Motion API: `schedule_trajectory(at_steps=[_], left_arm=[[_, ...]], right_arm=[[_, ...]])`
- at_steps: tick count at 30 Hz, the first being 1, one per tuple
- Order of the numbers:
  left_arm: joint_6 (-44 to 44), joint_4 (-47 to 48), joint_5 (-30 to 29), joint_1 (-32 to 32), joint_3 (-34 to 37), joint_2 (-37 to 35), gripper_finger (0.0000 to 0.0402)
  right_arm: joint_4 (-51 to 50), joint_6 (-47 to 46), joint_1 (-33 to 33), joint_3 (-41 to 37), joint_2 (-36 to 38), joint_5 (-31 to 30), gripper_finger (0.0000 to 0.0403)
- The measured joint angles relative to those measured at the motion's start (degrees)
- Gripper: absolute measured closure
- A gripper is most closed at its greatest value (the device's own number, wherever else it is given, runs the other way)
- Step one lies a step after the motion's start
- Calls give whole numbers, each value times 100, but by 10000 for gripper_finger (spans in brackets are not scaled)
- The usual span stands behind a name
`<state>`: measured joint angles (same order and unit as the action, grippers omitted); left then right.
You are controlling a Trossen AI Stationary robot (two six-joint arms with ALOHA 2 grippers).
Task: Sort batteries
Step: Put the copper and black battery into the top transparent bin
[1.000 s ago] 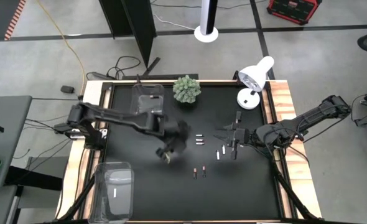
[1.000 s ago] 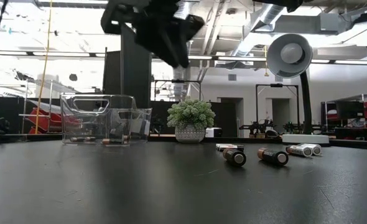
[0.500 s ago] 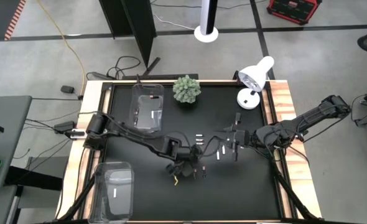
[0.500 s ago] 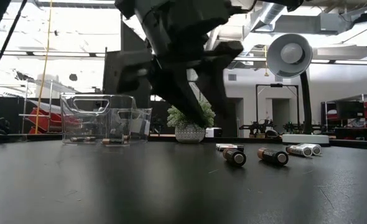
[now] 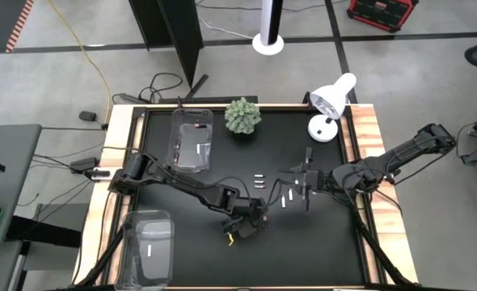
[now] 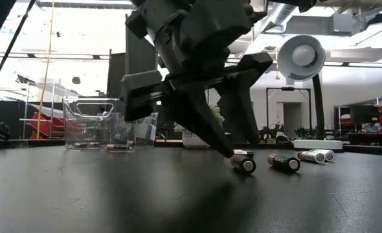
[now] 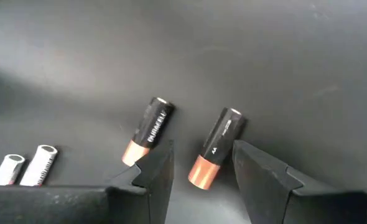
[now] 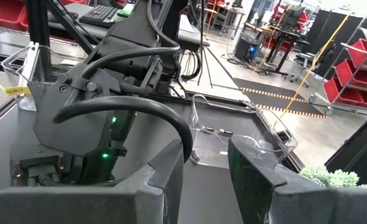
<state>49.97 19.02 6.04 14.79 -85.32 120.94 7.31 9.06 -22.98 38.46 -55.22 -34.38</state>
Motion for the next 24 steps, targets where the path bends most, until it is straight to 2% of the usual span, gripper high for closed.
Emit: schedule_trajectory(at_steps=[8, 13, 17, 24], left_arm=[[134, 202, 274, 15, -2, 167, 245], [-24, 200, 319, 15, -13, 292, 254], [-280, 258, 322, 15, -13, 306, 281], [-718, 443, 323, 17, -7, 359, 352]], right_arm=[[125, -9, 27, 9, 34, -209, 259], [83, -11, 26, 11, 14, -139, 259], [68, -12, 28, 11, 17, -126, 259], [66, -7, 24, 11, 15, -82, 259]])
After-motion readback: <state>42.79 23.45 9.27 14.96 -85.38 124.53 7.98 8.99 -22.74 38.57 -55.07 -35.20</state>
